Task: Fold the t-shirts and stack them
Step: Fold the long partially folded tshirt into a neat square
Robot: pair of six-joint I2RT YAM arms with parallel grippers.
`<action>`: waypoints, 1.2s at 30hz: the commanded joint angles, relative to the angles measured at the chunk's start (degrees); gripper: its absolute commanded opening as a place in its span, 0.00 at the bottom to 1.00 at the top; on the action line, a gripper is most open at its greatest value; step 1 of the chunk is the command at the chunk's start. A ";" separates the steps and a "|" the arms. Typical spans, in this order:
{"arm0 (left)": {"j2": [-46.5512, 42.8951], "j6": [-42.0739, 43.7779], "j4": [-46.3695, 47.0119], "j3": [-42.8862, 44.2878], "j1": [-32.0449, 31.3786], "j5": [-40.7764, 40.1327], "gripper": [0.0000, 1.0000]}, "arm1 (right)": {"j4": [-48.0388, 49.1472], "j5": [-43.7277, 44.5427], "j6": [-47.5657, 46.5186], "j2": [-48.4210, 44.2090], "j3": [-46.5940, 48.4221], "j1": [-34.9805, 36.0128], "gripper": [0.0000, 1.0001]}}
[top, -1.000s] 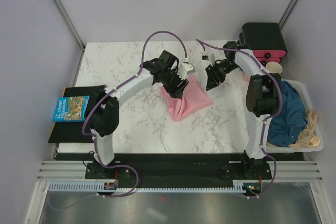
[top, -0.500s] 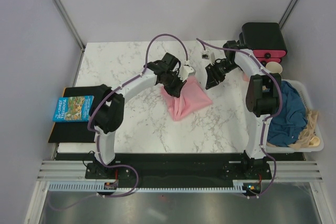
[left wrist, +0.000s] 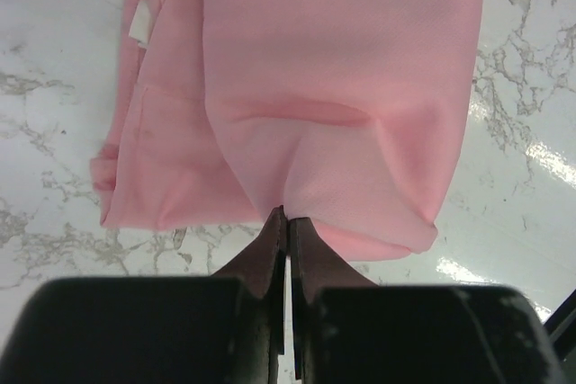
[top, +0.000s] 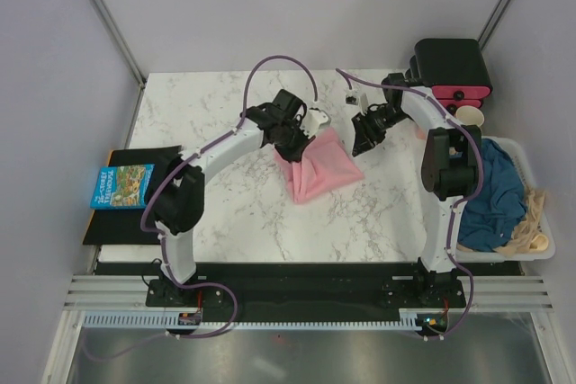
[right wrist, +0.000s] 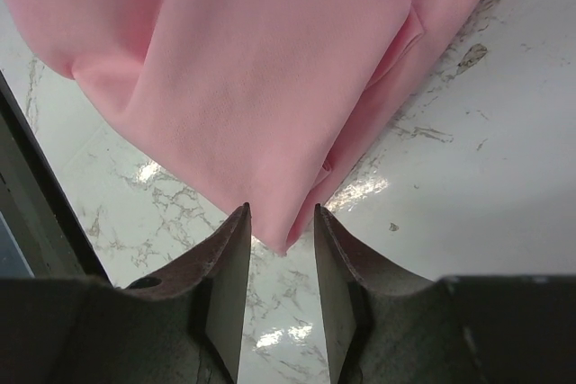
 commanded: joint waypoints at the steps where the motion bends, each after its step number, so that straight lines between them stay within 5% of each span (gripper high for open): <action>1: -6.14 3.26 1.01 -2.38 0.52 -3.79 0.03 | 0.94 -1.62 -0.64 -3.07 -0.69 0.35 0.41; 6: -7.03 6.51 1.89 -7.38 2.10 -5.90 0.05 | 1.29 -1.54 -0.11 -3.42 -0.69 0.53 0.41; 14: 0.52 9.07 12.07 -12.93 2.98 -20.75 0.12 | 2.17 -2.06 0.59 -4.12 -1.22 1.23 0.41; 22: 3.18 9.51 18.67 -11.96 2.89 -30.86 0.40 | 2.00 -2.33 0.50 -4.83 -1.75 2.37 0.42; 27: -0.43 10.65 22.37 -13.28 2.98 -31.92 0.54 | 4.63 -5.21 2.70 -3.17 -3.68 2.81 0.47; 36: -10.88 9.25 25.10 -16.79 3.42 -28.94 0.57 | 10.43 -12.17 12.80 4.31 1.67 2.81 0.50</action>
